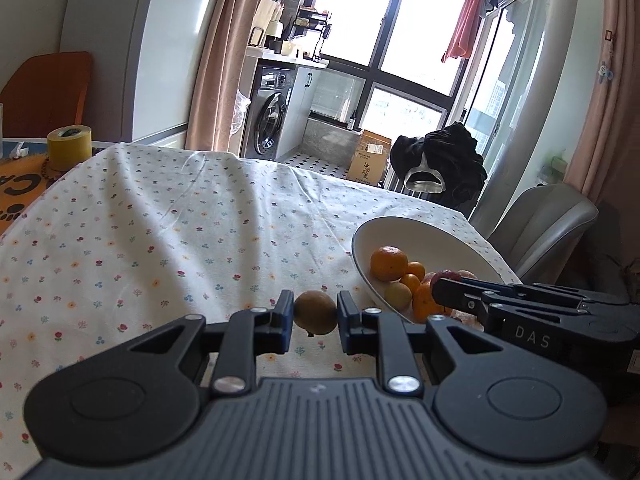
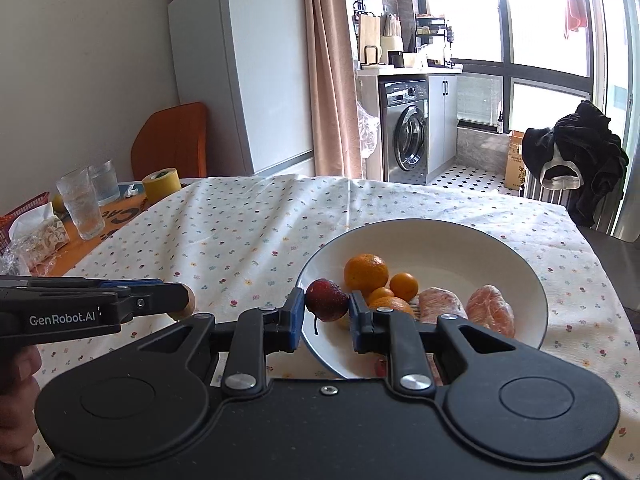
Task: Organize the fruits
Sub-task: 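Carry the kiwi and plum into the white bowl and open both tools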
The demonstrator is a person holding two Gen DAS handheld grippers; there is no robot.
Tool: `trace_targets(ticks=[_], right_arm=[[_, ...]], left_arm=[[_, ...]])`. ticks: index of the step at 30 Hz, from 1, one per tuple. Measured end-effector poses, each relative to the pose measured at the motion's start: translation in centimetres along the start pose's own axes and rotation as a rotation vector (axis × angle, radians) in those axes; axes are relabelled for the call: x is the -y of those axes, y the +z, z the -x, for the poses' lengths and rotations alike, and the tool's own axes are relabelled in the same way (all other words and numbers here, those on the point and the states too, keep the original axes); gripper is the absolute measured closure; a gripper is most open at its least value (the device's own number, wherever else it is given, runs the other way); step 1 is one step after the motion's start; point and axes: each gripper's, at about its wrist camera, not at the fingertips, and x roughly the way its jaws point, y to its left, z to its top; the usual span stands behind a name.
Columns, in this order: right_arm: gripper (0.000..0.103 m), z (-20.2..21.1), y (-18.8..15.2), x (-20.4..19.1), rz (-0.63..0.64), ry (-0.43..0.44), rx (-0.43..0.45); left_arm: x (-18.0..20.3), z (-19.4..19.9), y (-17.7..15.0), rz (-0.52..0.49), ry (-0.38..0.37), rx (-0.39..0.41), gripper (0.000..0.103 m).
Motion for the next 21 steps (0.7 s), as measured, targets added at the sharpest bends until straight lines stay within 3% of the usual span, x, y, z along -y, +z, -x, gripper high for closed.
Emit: trace_targets(ticks=[21], right_arm=[[0.081,2.6,-0.8,7.7,-0.111,-0.101,0.045]], left_arm=[[6.2,-3.7,1.2,-0.099,-0.066,-0.028,0.082]])
